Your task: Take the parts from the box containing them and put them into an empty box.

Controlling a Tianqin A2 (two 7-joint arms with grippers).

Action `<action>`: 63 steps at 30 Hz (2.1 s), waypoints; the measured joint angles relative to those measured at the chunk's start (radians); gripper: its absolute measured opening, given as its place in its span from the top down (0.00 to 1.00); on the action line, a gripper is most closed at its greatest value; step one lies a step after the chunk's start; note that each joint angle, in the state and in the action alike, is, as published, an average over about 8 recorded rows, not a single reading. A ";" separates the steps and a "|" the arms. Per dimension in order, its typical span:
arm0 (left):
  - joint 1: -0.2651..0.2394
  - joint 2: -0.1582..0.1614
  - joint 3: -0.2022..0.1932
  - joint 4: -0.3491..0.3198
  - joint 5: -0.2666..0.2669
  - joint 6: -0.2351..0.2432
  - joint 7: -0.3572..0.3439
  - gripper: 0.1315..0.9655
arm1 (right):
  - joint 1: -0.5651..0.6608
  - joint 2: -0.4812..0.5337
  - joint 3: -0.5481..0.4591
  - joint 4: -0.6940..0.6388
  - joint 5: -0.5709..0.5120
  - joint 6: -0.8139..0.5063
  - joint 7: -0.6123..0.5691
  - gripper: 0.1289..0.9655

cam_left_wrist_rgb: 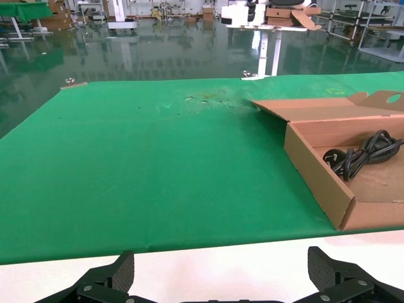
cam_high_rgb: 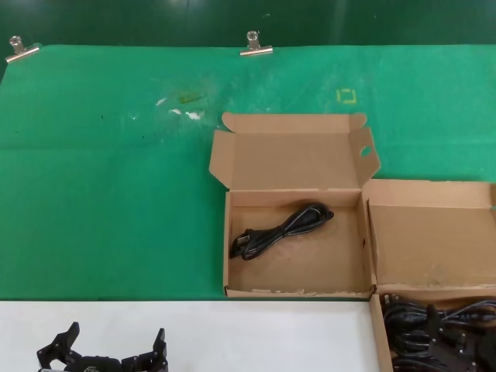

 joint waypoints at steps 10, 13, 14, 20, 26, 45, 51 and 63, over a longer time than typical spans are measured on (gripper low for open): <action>0.000 0.000 0.000 0.000 0.000 0.000 0.000 0.00 | 0.000 0.000 0.000 0.000 0.000 0.000 0.000 0.00; 0.000 0.000 0.000 0.000 0.000 0.000 0.000 0.00 | 0.000 0.000 0.000 0.000 0.000 0.000 0.000 0.00; 0.000 0.000 0.000 0.000 0.000 0.000 0.000 0.00 | 0.000 0.000 0.000 0.000 0.000 0.000 0.000 0.00; -0.012 -0.014 0.005 0.011 -0.030 -0.033 0.000 0.00 | 0.000 0.000 0.000 0.000 0.000 0.000 0.000 0.00; -0.056 -0.054 0.013 0.047 -0.119 -0.133 0.000 0.00 | 0.000 0.000 0.000 0.000 0.000 0.000 0.000 0.00; -0.067 -0.060 0.009 0.055 -0.128 -0.145 -0.001 0.00 | 0.000 0.000 0.000 0.000 0.000 0.000 0.000 0.00; -0.067 -0.060 0.009 0.055 -0.128 -0.145 -0.001 0.00 | 0.000 0.000 0.000 0.000 0.000 0.000 0.000 0.00; -0.067 -0.060 0.009 0.055 -0.128 -0.145 -0.001 0.00 | 0.000 0.000 0.000 0.000 0.000 0.000 0.000 0.00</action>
